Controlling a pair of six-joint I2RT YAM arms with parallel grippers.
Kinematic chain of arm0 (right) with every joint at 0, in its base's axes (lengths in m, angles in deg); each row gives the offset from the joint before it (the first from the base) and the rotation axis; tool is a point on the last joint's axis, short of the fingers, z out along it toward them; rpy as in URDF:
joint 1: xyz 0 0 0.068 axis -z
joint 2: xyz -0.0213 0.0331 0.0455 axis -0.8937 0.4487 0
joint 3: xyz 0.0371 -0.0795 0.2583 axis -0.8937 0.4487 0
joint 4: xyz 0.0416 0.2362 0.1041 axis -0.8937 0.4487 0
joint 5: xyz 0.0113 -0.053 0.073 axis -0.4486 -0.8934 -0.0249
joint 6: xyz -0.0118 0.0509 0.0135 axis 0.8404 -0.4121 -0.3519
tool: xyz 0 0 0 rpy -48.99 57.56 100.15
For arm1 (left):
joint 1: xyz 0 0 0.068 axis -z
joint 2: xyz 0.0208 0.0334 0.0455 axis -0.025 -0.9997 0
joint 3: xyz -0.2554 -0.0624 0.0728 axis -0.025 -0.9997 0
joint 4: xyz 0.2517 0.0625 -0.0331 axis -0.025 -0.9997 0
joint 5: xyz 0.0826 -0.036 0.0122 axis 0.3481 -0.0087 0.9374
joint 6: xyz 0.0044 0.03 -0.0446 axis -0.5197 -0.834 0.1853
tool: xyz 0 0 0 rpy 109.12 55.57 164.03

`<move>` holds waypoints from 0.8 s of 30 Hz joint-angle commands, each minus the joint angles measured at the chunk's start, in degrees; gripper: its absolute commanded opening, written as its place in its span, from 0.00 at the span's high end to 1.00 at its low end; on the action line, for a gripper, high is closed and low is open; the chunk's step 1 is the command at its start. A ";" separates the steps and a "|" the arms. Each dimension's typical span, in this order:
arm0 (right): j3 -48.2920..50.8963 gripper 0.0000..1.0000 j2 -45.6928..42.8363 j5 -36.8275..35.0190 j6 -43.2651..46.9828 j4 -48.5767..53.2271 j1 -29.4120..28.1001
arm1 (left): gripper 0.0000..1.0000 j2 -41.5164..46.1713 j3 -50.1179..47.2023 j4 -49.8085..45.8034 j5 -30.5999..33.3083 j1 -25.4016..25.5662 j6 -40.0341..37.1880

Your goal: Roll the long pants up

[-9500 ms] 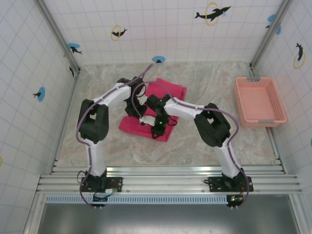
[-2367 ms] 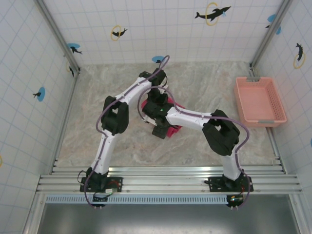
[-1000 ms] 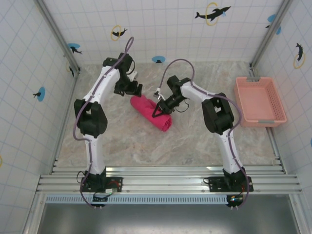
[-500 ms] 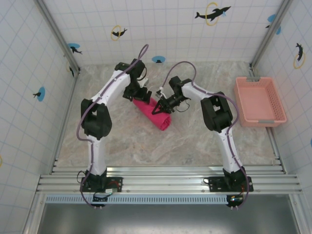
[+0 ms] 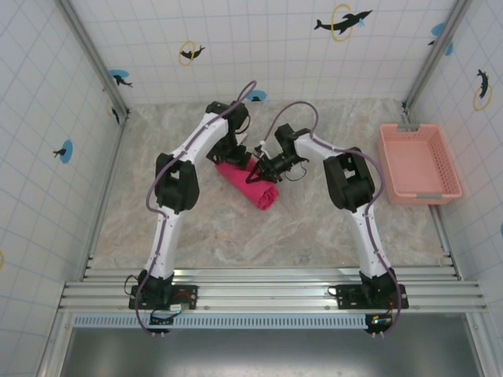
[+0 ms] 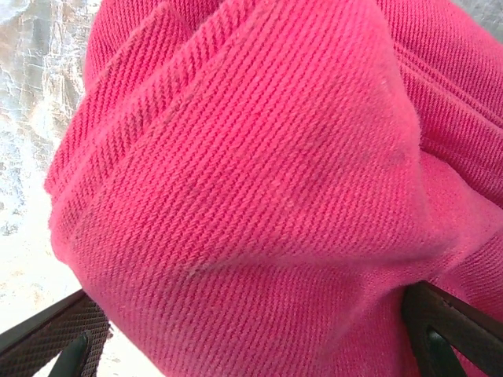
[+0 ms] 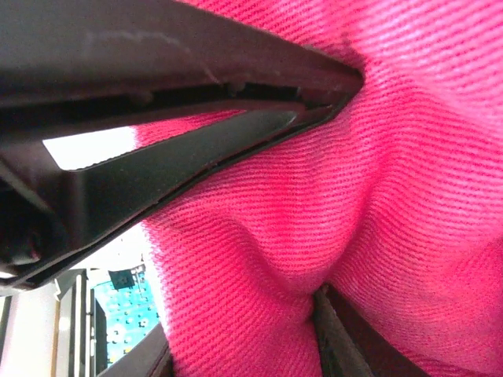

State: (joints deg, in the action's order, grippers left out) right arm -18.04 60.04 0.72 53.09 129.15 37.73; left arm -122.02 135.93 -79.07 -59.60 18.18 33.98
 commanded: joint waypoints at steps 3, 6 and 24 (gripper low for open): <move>1.03 0.61 3.12 0.15 -1.28 -0.72 2.76 | 0.03 5.81 -0.92 -5.24 6.54 -0.04 0.70; 1.22 0.61 3.40 0.64 -1.73 -1.28 3.24 | 0.03 9.89 -2.94 -5.15 6.59 -0.02 0.91; 1.81 0.61 6.35 0.58 -3.68 -2.81 3.95 | 0.03 12.50 -16.70 9.95 -5.27 3.23 7.92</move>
State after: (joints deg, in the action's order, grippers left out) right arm -17.67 62.67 6.58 50.07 126.79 40.90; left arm -106.02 114.66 -71.31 -63.18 21.55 39.75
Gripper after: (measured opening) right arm 0.393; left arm 0.975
